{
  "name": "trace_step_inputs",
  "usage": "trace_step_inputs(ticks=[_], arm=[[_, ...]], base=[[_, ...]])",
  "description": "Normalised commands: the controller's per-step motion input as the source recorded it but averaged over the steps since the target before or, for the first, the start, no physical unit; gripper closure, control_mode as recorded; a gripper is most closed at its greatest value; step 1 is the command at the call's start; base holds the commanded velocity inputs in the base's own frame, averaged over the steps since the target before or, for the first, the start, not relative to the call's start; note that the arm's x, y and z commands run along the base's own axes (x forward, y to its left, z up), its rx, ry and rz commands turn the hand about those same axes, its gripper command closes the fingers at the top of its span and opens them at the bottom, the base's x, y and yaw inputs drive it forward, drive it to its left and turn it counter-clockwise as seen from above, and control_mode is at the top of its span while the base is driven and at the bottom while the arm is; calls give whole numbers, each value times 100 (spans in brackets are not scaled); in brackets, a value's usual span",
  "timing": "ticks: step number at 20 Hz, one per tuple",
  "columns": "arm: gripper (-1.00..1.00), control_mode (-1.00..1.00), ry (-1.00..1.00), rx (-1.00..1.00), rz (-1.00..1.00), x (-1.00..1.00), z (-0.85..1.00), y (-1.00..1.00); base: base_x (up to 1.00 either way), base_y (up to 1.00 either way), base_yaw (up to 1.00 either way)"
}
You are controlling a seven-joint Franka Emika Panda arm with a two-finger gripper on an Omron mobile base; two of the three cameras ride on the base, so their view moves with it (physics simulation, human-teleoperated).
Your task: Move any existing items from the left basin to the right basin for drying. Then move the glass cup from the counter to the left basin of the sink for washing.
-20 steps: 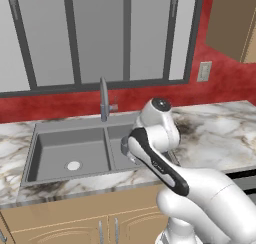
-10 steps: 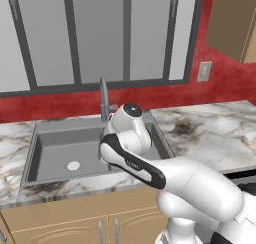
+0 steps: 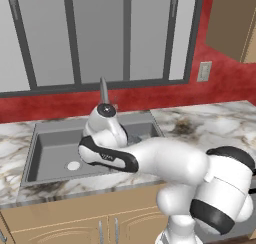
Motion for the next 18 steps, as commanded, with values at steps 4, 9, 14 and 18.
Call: trace_step_inputs(ticks=[4,9,14,18], arm=[[100,-100,0,-8,0,54,-8,22],[100,-100,0,-3,0,48,-9,0],[100,-100,0,-3,0,25,-30,0],[100,-100,0,-4,0,8,-44,0]], base=[[0,0,0],[0,0,0],[0,0,0],[0,0,0]])
